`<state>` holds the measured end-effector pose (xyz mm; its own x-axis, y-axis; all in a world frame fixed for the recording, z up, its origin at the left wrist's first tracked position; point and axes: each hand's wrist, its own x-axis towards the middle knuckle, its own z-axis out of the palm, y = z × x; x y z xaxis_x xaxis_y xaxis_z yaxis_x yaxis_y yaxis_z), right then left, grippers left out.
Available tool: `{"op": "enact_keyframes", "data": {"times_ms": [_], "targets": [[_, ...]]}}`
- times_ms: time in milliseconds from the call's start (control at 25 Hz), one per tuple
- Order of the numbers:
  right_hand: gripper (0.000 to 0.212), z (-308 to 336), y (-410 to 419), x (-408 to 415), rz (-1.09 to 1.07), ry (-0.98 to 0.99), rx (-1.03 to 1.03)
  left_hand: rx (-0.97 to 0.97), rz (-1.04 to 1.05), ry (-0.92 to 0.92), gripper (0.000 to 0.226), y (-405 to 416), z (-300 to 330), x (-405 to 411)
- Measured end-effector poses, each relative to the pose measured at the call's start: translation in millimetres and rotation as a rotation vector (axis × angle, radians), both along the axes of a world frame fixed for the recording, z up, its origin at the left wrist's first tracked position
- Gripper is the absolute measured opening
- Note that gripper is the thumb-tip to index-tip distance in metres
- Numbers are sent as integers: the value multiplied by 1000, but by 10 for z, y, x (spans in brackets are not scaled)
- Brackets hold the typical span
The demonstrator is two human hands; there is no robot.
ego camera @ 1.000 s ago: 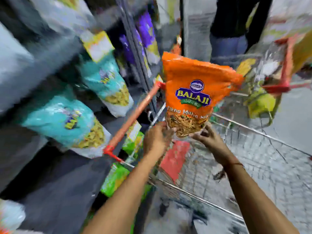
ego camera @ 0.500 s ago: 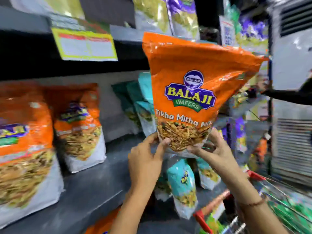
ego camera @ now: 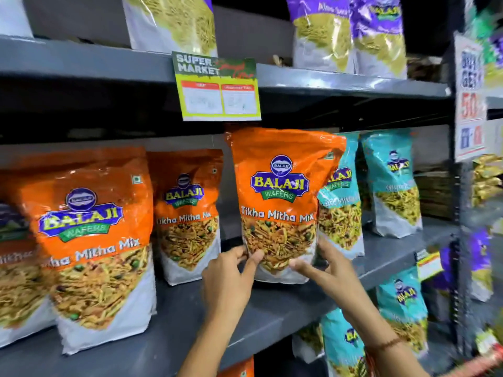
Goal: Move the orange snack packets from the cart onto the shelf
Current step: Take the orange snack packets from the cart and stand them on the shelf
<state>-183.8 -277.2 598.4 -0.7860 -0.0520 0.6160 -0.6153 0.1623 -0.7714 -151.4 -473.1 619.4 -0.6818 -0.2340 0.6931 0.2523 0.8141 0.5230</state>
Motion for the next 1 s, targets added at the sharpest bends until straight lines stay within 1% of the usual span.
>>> {"op": "enact_keyframes", "data": {"times_ms": [80,160,280,400,480,560,640,680,720,760,800,880,920,1000], "targets": [[57,-37,36,-63,-12,-35,35,-35,4,-41,45,-1,-11,-65],[50,-77,88,-100,-25,-71,61,-79,-8,-88,46,41,-9,-70],[33,-62,160,-120,-31,-88,87,-151,1,-149,44,131,11,-55],[29,-24,189,-129,-25,-118,79,-157,-14,-175,44,174,24,-64],[36,-26,203,-128,-28,-139,87,-141,-27,-195,44,162,9,-95],[53,-10,218,-92,-38,-158,128,-126,-44,-219,43,126,-20,-106],[72,46,219,-14,-56,-145,174,-85,-76,-244,33,112,-11,-12],[80,82,216,32,-95,-121,171,-44,-89,-253,34,95,2,64],[82,126,197,91,-147,-77,138,6,-89,-241,43,55,19,154],[79,191,145,150,-199,-20,81,52,-69,-202,50,-15,62,274],[73,271,87,231,-233,48,9,87,-42,-125,52,-80,126,398],[62,454,-183,428,-197,160,-117,166,17,92,47,-337,286,711],[59,547,-374,568,-121,193,-173,214,41,207,43,-506,378,889],[55,718,-823,918,134,217,-271,340,85,428,34,-924,570,1272]]}}
